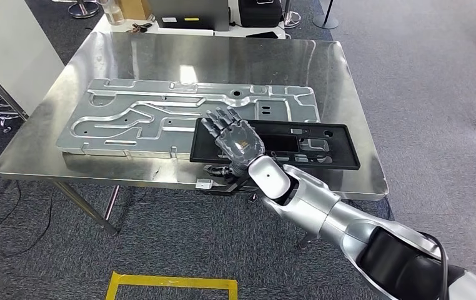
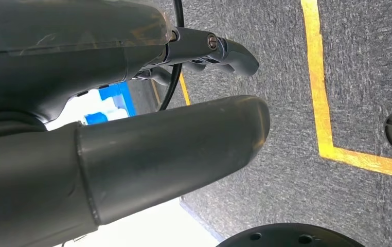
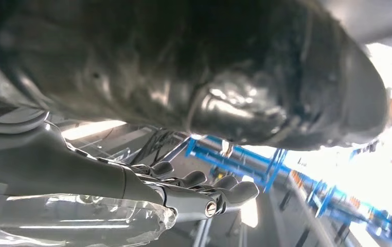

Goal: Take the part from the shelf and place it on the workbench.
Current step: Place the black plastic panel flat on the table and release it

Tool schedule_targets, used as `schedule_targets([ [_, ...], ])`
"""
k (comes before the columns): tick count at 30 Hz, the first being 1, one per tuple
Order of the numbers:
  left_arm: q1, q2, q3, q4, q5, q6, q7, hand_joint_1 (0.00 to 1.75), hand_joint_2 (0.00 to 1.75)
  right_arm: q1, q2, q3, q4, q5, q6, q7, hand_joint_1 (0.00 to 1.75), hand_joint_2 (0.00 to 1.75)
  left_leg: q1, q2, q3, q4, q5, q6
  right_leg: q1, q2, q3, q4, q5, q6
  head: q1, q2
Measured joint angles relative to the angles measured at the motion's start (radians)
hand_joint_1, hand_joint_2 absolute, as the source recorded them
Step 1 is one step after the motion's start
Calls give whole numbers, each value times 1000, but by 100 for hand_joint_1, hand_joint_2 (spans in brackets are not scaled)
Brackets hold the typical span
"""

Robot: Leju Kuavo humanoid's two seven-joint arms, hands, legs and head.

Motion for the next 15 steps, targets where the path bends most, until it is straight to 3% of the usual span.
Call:
schedule_targets([
  [6, 6, -5, 0, 0, 0, 12, 0, 0, 0, 36, -2, 12, -161, 1, -34, -16, 0, 0, 0, 0, 0, 0, 0, 0, 0, 0, 0, 0, 0, 0, 0, 0],
  [15, 16, -12, 0, 0, -6, 13, 5, 0, 0, 92, 2, 16, -338, 2, -21, -116, 0, 0, 0, 0, 0, 0, 0, 0, 0, -1, 0, 0, 0, 0, 0, 0],
])
